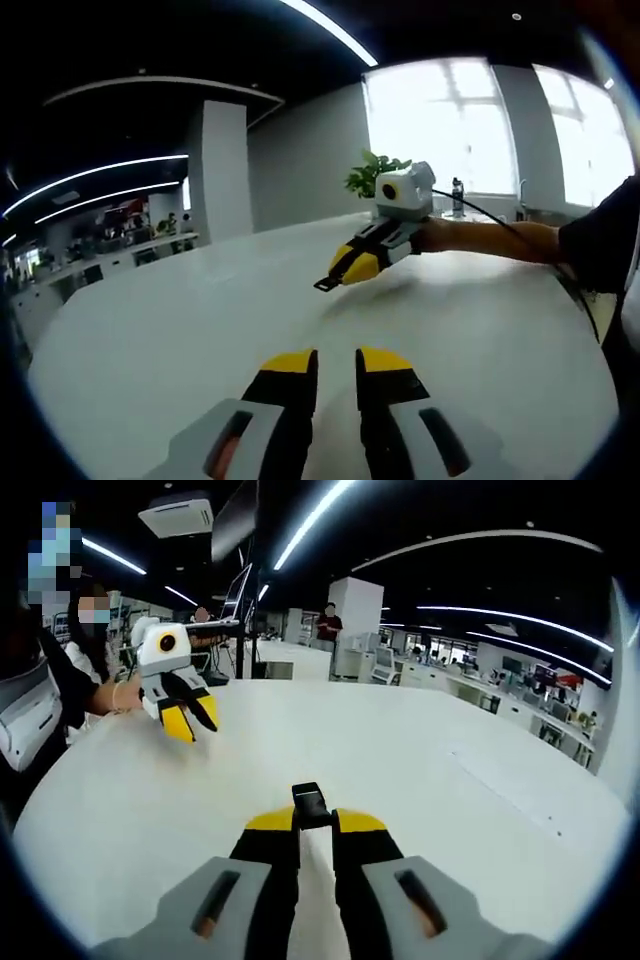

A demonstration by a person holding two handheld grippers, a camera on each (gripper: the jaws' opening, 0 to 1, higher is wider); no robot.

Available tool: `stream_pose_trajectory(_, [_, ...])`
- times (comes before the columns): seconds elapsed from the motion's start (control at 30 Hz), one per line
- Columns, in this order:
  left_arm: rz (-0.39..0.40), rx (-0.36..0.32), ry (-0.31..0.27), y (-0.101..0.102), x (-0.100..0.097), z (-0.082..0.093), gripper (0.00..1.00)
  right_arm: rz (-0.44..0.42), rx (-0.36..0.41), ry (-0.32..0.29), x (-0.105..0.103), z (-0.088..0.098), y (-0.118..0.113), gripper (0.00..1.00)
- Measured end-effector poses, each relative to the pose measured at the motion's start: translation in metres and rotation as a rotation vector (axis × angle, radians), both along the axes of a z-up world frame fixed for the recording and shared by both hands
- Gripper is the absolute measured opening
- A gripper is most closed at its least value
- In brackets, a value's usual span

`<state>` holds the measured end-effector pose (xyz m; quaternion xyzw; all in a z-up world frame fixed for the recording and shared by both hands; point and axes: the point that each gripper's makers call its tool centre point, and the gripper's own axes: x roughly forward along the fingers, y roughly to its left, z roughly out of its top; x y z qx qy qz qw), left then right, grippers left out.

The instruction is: Snap the two parts of the plastic buckle together until the buckle closes and remains connected.

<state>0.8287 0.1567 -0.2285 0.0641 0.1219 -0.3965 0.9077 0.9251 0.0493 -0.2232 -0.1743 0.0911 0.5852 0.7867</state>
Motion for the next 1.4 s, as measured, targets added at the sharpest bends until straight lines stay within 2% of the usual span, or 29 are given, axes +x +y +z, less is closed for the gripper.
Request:
stream_pose_trajectory(0.67, [-0.011, -0.011, -0.001, -0.004, -0.003, 0.002, 0.14, -0.073, -0.052, 0.003, 0.03, 0.0, -0.008, 0.11])
stream_pose_trajectory(1.4, [-0.013, -0.021, 0.01, -0.002, -0.002, 0.003, 0.14, -0.153, -0.127, 0.009, 0.06, -0.016, -0.013, 0.12])
